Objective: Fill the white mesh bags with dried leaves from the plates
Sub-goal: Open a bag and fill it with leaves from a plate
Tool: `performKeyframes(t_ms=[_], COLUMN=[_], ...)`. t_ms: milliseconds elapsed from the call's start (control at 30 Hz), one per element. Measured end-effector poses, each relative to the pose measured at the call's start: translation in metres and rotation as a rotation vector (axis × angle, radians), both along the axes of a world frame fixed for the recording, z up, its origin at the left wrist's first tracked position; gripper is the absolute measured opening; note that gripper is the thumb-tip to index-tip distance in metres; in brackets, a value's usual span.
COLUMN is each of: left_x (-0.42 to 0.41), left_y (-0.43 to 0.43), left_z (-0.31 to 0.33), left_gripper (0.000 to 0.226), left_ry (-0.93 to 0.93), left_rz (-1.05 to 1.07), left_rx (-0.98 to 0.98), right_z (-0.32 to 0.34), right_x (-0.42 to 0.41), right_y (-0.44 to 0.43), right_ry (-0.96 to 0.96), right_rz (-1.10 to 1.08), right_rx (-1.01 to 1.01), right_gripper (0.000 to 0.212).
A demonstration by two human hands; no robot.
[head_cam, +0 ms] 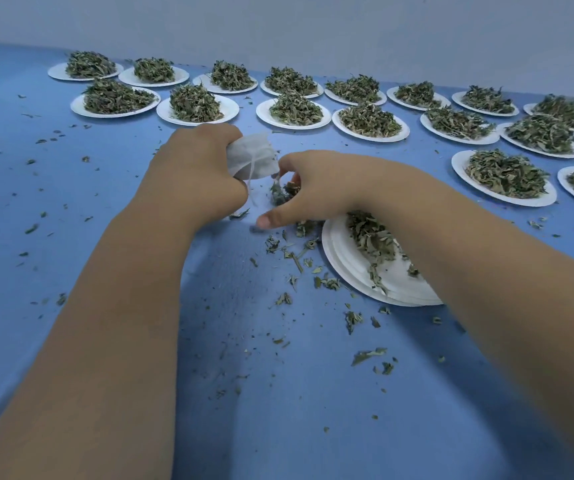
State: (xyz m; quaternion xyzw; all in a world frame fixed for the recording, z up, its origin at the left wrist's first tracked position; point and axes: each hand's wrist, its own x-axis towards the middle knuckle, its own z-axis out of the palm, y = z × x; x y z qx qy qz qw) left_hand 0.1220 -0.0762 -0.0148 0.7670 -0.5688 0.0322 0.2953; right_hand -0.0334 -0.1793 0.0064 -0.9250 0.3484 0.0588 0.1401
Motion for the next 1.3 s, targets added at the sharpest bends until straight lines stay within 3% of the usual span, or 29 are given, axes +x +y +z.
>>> performKeyframes(t_ms=[67, 167, 233, 333, 433, 500, 567, 733, 967, 1133, 1300], left_x=[0.003, 0.004, 0.005, 0.006, 0.005, 0.001, -0.006, -0.021, -0.036, -0.043, -0.053], left_y=[0.000, 0.000, 0.002, 0.004, 0.004, 0.003, 0.002, 0.000, -0.001, -0.001, 0.000], left_z=[-0.001, -0.001, -0.001, 0.000, 0.000, 0.001, 0.003, 0.006, 0.008, 0.008, 0.011], left_gripper=[0.013, 0.013, 0.014, 0.013, 0.012, 0.011, 0.016, 0.016, 0.014, 0.030, 0.028], left_ry=[-0.036, -0.047, -0.033, -0.036, -0.019, 0.015, 0.053, 0.090, 0.295, 0.339, 0.306], left_rz=[0.018, 0.025, 0.032, 0.048, 0.046, 0.015, -0.017, -0.049, -0.198, -0.222, -0.284], left_rx=[0.053, 0.115, 0.136, 0.143, 0.120, 0.065, 0.002, 0.023, -0.026, -0.008, -0.017], right_z=[-0.007, -0.009, -0.007, 0.000, 0.012, 0.021, 0.028, 0.037, 0.040, 0.043, 0.038], right_x=[0.009, 0.014, 0.012, -0.001, -0.019, -0.029, -0.034, -0.036, -0.048, -0.064, -0.064], right_y=[0.005, 0.006, 0.002, -0.006, -0.010, -0.010, -0.003, 0.016, 0.022, 0.023, 0.029], right_ry=[-0.029, -0.114, -0.177, -0.279, -0.567, -0.754, -0.825, -0.784, -0.757, -0.693, -0.680], right_rz=[0.010, 0.013, -0.009, -0.080, -0.141, -0.122, -0.043, 0.019, -0.005, 0.006, 0.029], right_rx=[-0.075, -0.112, -0.074, -0.030, 0.086, 0.184, 0.238, 0.162, 0.187, 0.284, 0.161], right_gripper=[0.080, 0.028, 0.007, 0.011, 0.006, 0.004, 0.011, 0.031, 0.005, 0.021, 0.024])
